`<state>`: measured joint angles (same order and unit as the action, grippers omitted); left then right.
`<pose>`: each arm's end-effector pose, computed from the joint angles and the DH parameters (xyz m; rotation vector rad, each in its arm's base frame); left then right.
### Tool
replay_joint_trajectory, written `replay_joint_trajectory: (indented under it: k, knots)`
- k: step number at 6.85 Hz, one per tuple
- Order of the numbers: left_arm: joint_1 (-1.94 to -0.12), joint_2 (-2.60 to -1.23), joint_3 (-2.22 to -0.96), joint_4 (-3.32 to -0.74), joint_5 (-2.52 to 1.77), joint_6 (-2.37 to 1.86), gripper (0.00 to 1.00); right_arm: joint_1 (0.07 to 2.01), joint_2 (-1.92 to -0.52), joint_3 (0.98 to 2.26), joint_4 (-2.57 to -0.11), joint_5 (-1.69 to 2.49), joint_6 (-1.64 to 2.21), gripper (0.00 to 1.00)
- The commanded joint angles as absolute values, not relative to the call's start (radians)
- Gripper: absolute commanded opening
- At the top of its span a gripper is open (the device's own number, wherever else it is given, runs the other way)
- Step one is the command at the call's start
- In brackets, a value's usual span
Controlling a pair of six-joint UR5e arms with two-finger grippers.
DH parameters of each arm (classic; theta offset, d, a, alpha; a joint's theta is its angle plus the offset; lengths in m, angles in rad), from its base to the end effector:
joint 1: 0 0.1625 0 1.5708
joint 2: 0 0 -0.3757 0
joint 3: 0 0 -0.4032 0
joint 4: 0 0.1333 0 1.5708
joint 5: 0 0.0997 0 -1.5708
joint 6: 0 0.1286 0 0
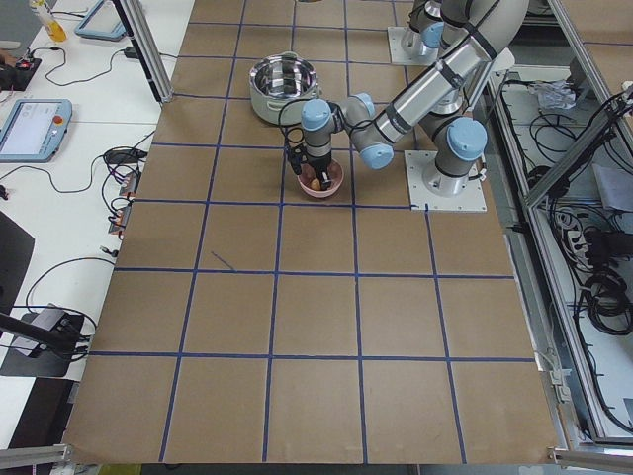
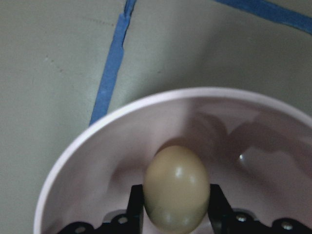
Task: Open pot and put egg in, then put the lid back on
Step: 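Grasp the egg with the left gripper and lift it from the bowl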
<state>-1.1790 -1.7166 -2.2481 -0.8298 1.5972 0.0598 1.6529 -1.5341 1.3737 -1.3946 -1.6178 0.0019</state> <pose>0.0394 -0.4355 0.1023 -0.5157 3.0886 0.1346 0.1686 -0.4973 0.4723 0.1246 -3.0914 -0.0214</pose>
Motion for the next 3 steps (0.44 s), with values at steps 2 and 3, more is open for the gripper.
replay_joint_trajectory:
  k: [2, 3]
  knots:
    - [-1.184, -1.706, -2.203, -0.834, 1.604, 0.049, 0.13, 1.654, -1.535, 1.374, -1.388, -1.617, 0.002, 0.28]
    - [-1.198, -1.691, -2.165, -0.882, 1.603, 0.048, 0.13, 1.654, -1.536, 1.374, -1.388, -1.618, 0.002, 0.28]
